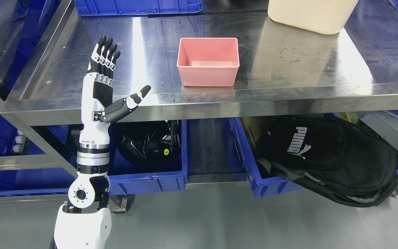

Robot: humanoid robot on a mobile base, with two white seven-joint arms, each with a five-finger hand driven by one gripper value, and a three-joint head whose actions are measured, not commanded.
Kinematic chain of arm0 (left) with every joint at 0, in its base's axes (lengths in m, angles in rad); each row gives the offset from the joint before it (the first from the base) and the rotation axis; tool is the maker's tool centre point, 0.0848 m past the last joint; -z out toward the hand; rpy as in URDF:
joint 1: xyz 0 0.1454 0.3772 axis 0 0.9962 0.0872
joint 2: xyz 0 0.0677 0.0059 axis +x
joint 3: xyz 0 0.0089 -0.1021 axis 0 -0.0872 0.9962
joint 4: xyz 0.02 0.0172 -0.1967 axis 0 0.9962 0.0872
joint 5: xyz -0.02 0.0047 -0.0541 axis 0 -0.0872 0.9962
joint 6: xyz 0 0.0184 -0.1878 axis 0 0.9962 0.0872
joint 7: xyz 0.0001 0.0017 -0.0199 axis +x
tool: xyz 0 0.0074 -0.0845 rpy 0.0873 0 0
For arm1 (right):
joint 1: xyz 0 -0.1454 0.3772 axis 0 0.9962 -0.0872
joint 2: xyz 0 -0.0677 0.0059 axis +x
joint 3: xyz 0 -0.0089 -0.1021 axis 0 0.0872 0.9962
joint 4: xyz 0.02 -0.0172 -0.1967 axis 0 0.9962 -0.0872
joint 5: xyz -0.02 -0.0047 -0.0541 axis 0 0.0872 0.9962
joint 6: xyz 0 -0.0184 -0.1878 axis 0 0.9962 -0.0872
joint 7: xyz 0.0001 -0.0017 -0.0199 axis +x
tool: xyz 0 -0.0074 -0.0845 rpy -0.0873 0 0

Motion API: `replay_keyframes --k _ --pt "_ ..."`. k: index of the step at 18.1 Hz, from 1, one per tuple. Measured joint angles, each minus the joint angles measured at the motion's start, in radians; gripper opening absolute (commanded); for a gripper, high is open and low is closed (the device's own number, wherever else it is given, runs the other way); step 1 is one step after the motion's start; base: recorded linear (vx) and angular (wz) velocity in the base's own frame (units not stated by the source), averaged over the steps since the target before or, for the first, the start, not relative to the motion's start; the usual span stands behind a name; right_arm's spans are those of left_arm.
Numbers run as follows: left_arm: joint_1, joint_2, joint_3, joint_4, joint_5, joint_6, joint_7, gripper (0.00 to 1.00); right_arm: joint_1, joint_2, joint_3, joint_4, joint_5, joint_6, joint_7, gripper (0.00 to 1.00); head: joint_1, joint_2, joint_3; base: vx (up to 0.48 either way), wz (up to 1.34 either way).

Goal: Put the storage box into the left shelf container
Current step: 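Reach the left hand forward toward the pink box on the cart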

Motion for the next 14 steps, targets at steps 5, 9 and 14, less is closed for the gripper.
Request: replay_keyframes --k 5,9,14 --pt "-0.01 0.0 0.021 -0.002 0.0 0.018 -0.015 1.0 0.0 0.0 0.0 0.0 0.0 0.0 0.0 1.0 0.0 0.0 0.0 0.0 0.0" --pt "-0.118 0.001 0.071 0.001 -0.004 0.146 -0.137 1.0 0.0 0.0 0.0 0.0 0.0 0.0 0.0 1.0 0.0 0.0 0.0 0.0 0.0" --pt "-0.351 0.068 0.09 0.051 -0.071 0.239 -0.525 1.0 0.0 0.0 0.0 0.0 0.0 0.0 0.0 1.0 0.0 0.0 0.0 0.0 0.0"
